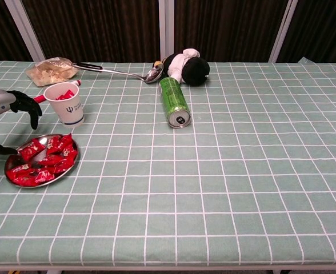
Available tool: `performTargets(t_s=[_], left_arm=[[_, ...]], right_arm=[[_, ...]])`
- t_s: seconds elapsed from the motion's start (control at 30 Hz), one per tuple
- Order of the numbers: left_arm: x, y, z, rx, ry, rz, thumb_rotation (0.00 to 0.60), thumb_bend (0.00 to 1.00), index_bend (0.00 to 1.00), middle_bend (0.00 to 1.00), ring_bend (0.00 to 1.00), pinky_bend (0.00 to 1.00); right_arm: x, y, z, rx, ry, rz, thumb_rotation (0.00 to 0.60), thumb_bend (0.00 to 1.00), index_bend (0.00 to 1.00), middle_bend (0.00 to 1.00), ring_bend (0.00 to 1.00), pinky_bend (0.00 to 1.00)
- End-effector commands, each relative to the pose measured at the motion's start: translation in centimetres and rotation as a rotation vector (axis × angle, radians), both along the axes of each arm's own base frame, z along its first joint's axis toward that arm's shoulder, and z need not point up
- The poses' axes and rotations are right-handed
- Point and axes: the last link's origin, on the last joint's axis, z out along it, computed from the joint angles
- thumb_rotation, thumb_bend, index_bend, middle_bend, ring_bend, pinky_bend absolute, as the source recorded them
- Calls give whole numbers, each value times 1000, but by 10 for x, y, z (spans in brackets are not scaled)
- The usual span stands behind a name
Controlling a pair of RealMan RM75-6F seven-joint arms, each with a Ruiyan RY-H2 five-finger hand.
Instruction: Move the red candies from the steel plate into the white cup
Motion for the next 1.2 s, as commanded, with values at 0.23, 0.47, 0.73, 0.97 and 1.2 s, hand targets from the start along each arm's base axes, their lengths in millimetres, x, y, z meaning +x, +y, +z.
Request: performTargets(t_s=[0.23, 0.47, 0.73, 0.97, 1.2], left_arm=[[6, -3, -8, -29, -16, 2, 600, 125, 495, 356, 212, 320], [12, -5, -13, -50, -52, 9, 600, 121, 495, 357, 212, 321], [4, -5, -13, -47, 3, 35, 600, 122, 492, 356, 212, 321], [2, -8, -15, -83, 4, 81, 600, 219, 501, 356, 212, 321], [4, -8, -15, -92, -20, 100, 600, 260, 517, 356, 212, 321]], right_arm=[[-1, 1, 0, 1, 0, -3, 600, 198, 17, 60, 0, 133], [-1, 0, 0, 3, -1, -4, 600, 198, 17, 60, 0, 134], [-1, -2, -1, 6, -1, -1, 600, 197, 17, 59, 0, 133], [-1, -1, -1, 6, -1, -3, 600, 197, 17, 60, 0, 133], [-1, -1, 0, 6, -1, -5, 600, 197, 17, 60, 0, 138]])
